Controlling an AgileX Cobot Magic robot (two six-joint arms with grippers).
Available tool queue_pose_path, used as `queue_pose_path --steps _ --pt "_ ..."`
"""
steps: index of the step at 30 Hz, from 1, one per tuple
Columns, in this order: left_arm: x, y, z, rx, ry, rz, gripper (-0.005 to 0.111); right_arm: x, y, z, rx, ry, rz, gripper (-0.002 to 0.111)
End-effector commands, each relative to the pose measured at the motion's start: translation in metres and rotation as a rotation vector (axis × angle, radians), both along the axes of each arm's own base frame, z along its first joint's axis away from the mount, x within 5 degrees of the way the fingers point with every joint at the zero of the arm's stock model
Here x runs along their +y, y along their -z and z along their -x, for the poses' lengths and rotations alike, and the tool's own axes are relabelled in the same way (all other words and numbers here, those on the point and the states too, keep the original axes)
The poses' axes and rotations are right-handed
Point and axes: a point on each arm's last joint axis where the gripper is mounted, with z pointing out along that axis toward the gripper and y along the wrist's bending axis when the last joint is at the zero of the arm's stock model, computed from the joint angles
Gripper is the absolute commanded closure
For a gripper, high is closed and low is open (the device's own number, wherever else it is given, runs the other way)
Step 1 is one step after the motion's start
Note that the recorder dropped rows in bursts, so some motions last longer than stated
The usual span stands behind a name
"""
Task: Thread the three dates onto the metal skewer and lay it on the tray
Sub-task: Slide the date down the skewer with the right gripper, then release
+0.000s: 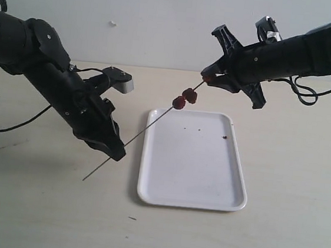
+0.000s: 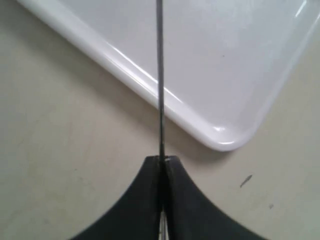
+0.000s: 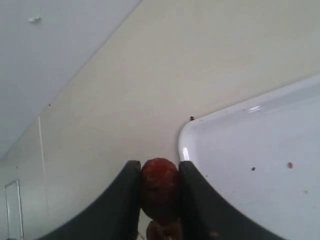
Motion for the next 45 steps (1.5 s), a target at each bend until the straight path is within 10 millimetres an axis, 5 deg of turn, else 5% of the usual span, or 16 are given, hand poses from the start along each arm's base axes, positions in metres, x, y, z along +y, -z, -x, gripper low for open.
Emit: queue_pose_path --steps 1,9,21,29,36,45 --pt "-0.003 -0.003 -0.001 -0.013 -0.024 0.025 0.107 -0.001 -0.007 0.000 -0.022 -0.018 0.000 0.082" --pt "-0.007 -0.005 -0.004 -0.068 -0.007 0.078 0.107 0.025 -0.007 0.002 -0.054 -0.054 0.037 0.082" --pt "-0.008 -0.007 -0.013 -0.128 -0.084 0.100 0.107 0.024 -0.007 0.001 -0.176 -0.176 0.177 0.082" --pt "-0.006 -0.006 -0.012 -0.140 -0.060 0.075 0.107 0.022 -0.007 0.000 -0.250 -0.252 0.272 0.050" --pt "-0.006 -0.006 -0.013 -0.143 -0.067 0.075 0.107 0.021 -0.009 0.004 -0.267 -0.333 0.344 0.045" --pt "-0.004 -0.003 -0.008 -0.108 -0.036 0.045 0.107 -0.005 -0.050 0.012 -0.375 -0.339 0.423 0.045"
